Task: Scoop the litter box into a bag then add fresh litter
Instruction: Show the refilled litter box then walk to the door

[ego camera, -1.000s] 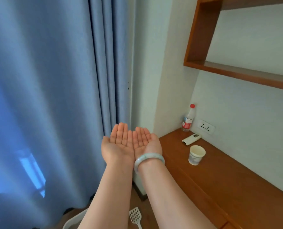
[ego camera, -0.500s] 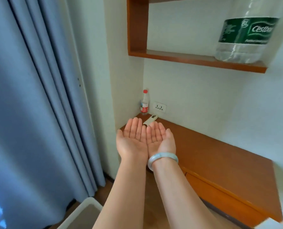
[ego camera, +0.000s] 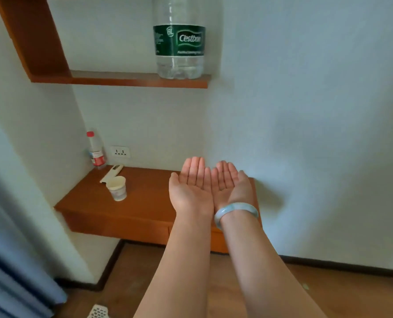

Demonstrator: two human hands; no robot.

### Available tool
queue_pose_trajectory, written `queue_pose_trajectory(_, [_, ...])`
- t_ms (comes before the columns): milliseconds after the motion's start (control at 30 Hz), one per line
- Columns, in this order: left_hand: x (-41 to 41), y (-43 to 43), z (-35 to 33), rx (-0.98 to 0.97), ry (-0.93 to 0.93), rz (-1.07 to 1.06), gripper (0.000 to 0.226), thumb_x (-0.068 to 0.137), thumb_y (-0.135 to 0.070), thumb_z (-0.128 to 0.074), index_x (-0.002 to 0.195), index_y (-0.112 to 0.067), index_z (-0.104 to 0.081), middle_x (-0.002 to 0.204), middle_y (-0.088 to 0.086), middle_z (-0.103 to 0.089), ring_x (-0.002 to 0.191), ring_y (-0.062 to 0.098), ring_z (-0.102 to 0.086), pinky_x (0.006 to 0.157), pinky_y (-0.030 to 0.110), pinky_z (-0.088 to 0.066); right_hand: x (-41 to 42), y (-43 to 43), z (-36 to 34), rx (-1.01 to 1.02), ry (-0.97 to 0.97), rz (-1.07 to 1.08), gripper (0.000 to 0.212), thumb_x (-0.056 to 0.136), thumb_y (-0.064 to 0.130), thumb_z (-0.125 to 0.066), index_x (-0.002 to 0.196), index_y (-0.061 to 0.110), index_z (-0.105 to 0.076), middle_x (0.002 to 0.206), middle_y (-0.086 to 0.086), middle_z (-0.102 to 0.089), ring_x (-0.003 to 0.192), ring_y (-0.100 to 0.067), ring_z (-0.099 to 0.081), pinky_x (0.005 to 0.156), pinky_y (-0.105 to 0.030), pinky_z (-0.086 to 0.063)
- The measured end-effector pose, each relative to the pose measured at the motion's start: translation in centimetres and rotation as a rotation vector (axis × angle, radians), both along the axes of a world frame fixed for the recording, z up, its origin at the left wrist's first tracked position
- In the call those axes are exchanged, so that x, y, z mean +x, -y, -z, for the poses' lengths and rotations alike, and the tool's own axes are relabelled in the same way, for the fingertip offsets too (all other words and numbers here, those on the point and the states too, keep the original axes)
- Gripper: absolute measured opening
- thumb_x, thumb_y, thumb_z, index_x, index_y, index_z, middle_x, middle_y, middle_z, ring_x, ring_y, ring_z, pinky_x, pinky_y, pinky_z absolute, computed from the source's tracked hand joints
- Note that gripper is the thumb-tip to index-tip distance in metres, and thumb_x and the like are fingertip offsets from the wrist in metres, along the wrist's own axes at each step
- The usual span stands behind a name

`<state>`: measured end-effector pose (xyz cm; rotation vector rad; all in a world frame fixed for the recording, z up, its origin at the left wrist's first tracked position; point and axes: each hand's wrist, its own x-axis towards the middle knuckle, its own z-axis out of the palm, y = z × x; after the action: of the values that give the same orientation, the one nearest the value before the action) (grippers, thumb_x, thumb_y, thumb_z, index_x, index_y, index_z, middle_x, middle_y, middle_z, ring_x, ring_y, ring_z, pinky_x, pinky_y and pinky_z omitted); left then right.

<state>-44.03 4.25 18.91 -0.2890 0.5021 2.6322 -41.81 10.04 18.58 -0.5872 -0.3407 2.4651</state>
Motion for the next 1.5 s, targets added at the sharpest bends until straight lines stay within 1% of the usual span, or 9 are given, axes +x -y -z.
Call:
queue_pose_trajectory(167, [6.9, -9.4, 0.3, -0.034, 0.023, 0.156, 0.048, 0.102, -0.035, -0.024, 0.108, -0.009, -0.064, 0.107, 0.008, -0.070, 0.101, 0.021, -0.064, 0.096, 0.036, -0.047, 7.6, -9.1, 0.7, -0.009, 0.015, 0.141, 0.033, 0.099, 0.032, -0.039, 0.096, 0.008, -0.062, 0.094, -0.008, -0.066, 0.099, -0.022, -0.062, 0.096, -0.036, -0.048])
queue_pose_trajectory(267, [10.8, -14.5, 0.7, -0.040, 0.045, 0.231, 0.047, 0.102, -0.035, -0.026, 0.109, -0.009, -0.065, 0.110, 0.008, -0.069, 0.106, 0.022, -0.063, 0.096, 0.035, -0.048, 12.2, -13.9, 0.9, -0.014, 0.045, 0.200, 0.033, 0.099, 0.031, -0.040, 0.094, 0.009, -0.064, 0.091, -0.007, -0.067, 0.088, -0.020, -0.064, 0.089, -0.034, -0.051])
queue_pose_trajectory(400, [15.6, -21.0, 1.0, -0.016, 0.070, 0.339, 0.046, 0.102, -0.033, -0.026, 0.110, -0.009, -0.065, 0.110, 0.008, -0.069, 0.110, 0.022, -0.062, 0.102, 0.036, -0.044, 17.7, -19.9, 1.0, -0.010, 0.072, 0.290, 0.033, 0.099, 0.031, -0.040, 0.094, 0.008, -0.063, 0.093, -0.007, -0.067, 0.085, -0.020, -0.065, 0.084, -0.034, -0.051])
queue_pose_trajectory(700, [24.0, -34.2, 1.6, -0.035, 0.084, 0.602, 0.042, 0.101, -0.028, -0.029, 0.102, -0.005, -0.065, 0.100, 0.008, -0.070, 0.097, 0.020, -0.065, 0.093, 0.034, -0.048, 27.4, -31.8, 1.5, -0.106, 0.036, 0.553, 0.029, 0.098, 0.025, -0.042, 0.090, 0.006, -0.061, 0.089, -0.009, -0.066, 0.081, -0.019, -0.064, 0.068, -0.029, -0.052])
queue_pose_trajectory(933, [26.6, -44.9, 3.2, -0.061, 0.112, 0.795, 0.041, 0.100, -0.027, -0.030, 0.099, -0.005, -0.065, 0.087, 0.008, -0.073, 0.095, 0.022, -0.066, 0.091, 0.035, -0.048, 30.4, -41.3, 3.3, -0.126, 0.024, 0.756, 0.025, 0.097, 0.021, -0.041, 0.090, 0.005, -0.060, 0.089, -0.009, -0.065, 0.082, -0.018, -0.063, 0.071, -0.029, -0.052])
queue_pose_trajectory(1100, [27.7, -53.2, 2.6, -0.088, 0.059, 0.943, 0.041, 0.100, -0.026, -0.028, 0.099, -0.005, -0.063, 0.095, 0.009, -0.069, 0.097, 0.021, -0.064, 0.089, 0.034, -0.049, 31.7, -48.9, 3.1, -0.117, -0.021, 0.916, 0.029, 0.098, 0.023, -0.040, 0.085, 0.006, -0.060, 0.085, -0.009, -0.065, 0.080, -0.017, -0.063, 0.073, -0.028, -0.052])
queue_pose_trajectory(1267, [30.5, -60.4, 3.0, -0.106, 0.027, 1.100, 0.043, 0.100, -0.026, -0.026, 0.099, -0.006, -0.063, 0.095, 0.008, -0.069, 0.093, 0.019, -0.065, 0.087, 0.032, -0.048, 34.7, -55.0, 3.3, -0.121, -0.042, 1.067, 0.030, 0.099, 0.025, -0.040, 0.089, 0.005, -0.060, 0.090, -0.009, -0.065, 0.086, -0.018, -0.062, 0.088, -0.032, -0.049])
queue_pose_trajectory(1433, [36.0, -66.1, 4.7, -0.141, 0.052, 1.245, 0.043, 0.101, -0.027, -0.026, 0.098, -0.006, -0.063, 0.093, 0.008, -0.069, 0.088, 0.018, -0.065, 0.079, 0.031, -0.050, 40.2, -59.8, 5.0, -0.141, -0.011, 1.197, 0.027, 0.098, 0.024, -0.042, 0.093, 0.005, -0.060, 0.091, -0.008, -0.065, 0.084, -0.017, -0.063, 0.075, -0.028, -0.052])
queue_pose_trajectory(1500, [38.6, -68.4, 5.3, -0.158, 0.056, 1.290, 0.043, 0.102, -0.028, -0.026, 0.099, -0.006, -0.063, 0.092, 0.008, -0.070, 0.086, 0.019, -0.066, 0.075, 0.031, -0.051, 42.8, -61.8, 5.7, -0.152, -0.003, 1.237, 0.025, 0.097, 0.023, -0.045, 0.093, 0.004, -0.061, 0.093, -0.009, -0.066, 0.085, -0.018, -0.064, 0.075, -0.028, -0.053])
